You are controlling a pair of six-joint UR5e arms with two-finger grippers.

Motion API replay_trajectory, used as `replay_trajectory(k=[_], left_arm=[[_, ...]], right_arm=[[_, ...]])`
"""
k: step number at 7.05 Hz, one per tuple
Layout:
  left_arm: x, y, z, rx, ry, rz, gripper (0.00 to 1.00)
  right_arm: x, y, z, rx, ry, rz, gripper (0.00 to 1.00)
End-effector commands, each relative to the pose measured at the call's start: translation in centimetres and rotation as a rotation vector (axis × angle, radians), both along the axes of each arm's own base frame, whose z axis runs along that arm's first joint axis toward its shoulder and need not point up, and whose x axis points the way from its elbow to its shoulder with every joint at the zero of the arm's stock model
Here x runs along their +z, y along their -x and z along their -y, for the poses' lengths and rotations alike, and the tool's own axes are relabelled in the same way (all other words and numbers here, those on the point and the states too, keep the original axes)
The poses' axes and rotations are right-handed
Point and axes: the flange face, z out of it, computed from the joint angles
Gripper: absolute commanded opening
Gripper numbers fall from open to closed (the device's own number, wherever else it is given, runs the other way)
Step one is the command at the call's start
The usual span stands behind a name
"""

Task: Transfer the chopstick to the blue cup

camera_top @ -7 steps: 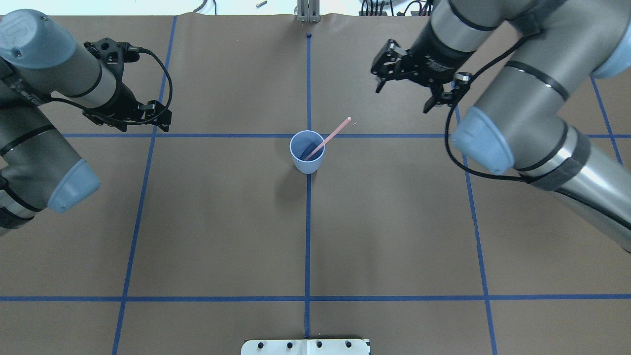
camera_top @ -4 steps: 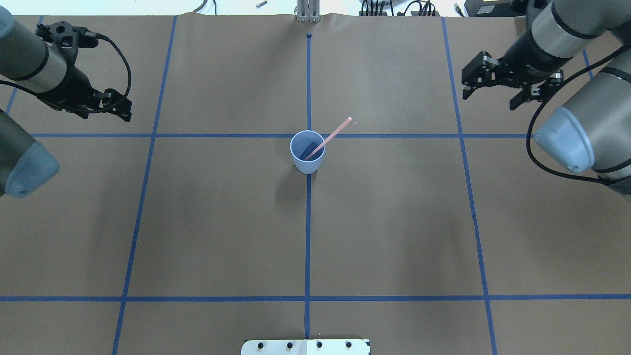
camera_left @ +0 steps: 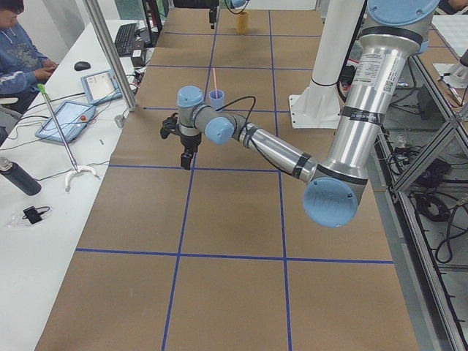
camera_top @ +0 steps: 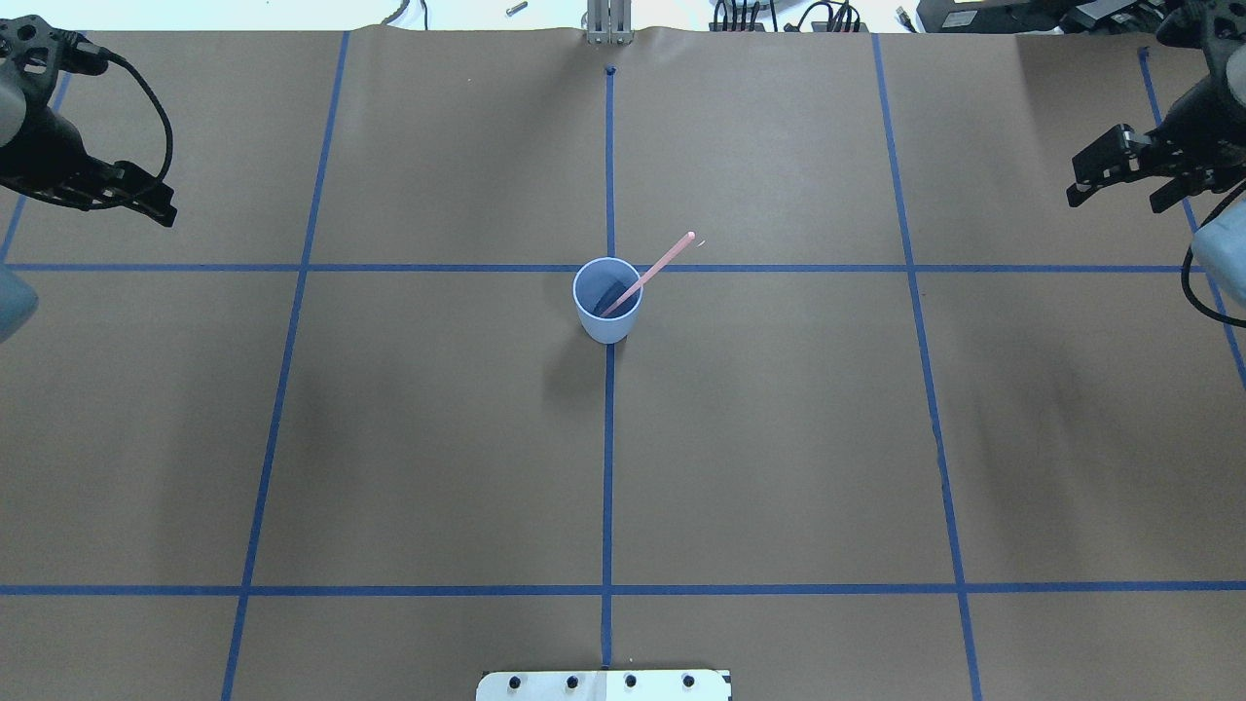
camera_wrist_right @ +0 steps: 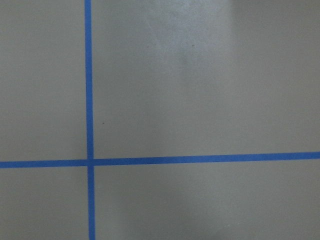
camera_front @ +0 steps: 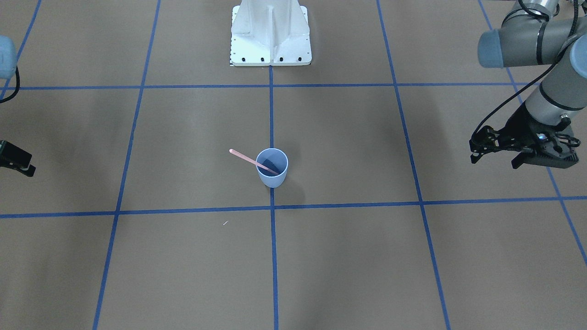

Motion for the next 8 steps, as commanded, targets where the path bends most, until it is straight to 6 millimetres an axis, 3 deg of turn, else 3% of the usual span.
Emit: replay_trajectory(k=[1, 2, 3, 4, 5, 6, 8], left_arm=[[1.0, 0.4, -0.4, 0.018, 0.015, -0.01, 0.97], [2.9, 2.8, 0.3, 0.051, -0.008, -0.006, 0.97], [3.8, 4.4, 0.9, 0.063, -0.011, -0.009, 0.98], [4.6, 5.3, 1.2, 0.083, -0.032, 0.001, 0.98], [5.9, 7.6, 1.5, 0.086, -0.029, -0.009, 0.97], [7.4, 9.1, 1.6, 0.101, -0.018, -0.038, 0.98], [8.1, 9.1, 1.4, 0.083, 0.014, -0.044, 0.98]], right_arm=[[5.4, -2.5, 0.3, 0.007, -0.029, 0.037, 1.0], [7.5, -5.0, -0.6, -0.023, -0.059, 0.036, 1.0], [8.4, -7.2, -1.1, -0.015, -0.059, 0.063, 1.0], [8.7, -9.3, -1.5, 0.011, -0.054, 0.08, 1.0], [8.3, -10.4, -1.3, 0.025, -0.065, 0.08, 1.0], [8.1, -11.2, -1.2, 0.035, -0.072, 0.08, 1.0], [7.1, -10.4, -1.0, 0.025, -0.091, 0.071, 1.0]])
